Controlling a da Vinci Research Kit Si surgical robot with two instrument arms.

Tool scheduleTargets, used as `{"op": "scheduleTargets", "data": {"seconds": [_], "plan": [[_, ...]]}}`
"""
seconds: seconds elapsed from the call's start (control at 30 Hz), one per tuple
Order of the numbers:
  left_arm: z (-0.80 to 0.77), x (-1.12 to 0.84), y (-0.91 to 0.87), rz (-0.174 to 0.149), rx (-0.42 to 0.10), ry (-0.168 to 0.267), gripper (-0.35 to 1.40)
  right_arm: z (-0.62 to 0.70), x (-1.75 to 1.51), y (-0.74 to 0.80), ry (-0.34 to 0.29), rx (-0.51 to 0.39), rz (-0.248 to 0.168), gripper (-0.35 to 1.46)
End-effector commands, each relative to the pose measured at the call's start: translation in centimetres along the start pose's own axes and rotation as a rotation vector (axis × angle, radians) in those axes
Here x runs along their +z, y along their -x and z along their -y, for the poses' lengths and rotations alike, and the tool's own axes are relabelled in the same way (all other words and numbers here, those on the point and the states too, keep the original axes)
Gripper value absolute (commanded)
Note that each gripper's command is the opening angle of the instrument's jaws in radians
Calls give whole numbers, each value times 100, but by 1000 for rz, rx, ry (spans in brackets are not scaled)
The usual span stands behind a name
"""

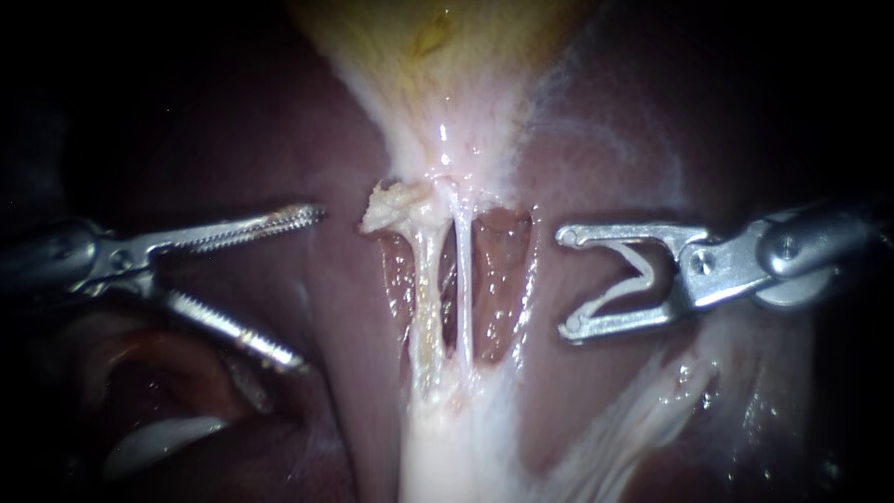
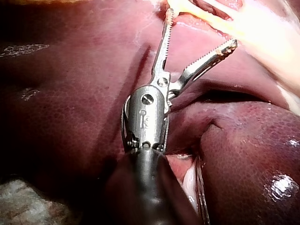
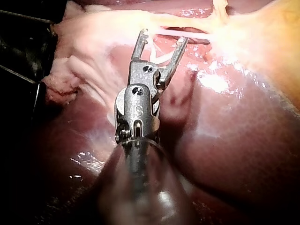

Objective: Grabbing gallbladder

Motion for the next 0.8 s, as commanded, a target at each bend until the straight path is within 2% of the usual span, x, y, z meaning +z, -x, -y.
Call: {"op": "scheduleTargets", "data": {"seconds": [0.03, 0.33, 0.57, 0.73, 0.8], "plan": [[0, 0, 0, 1, 0, -2, 134, 0, 0, 0, 0, 0, 0, 49], [-3, 2, 1, 1, -1, -1, 134, 0, 0, 0, 0, 0, 0, 49], [-23, 13, 5, 0, -9, 6, 131, -1, 0, 1, 1, 0, 0, 49], [-35, 19, 2, 2, -65, 11, 122, -1, 0, 1, 1, 0, 0, 49], [-39, 21, 1, 3, -106, 13, 117, -1, 0, 1, 1, 0, 0, 49]]}}
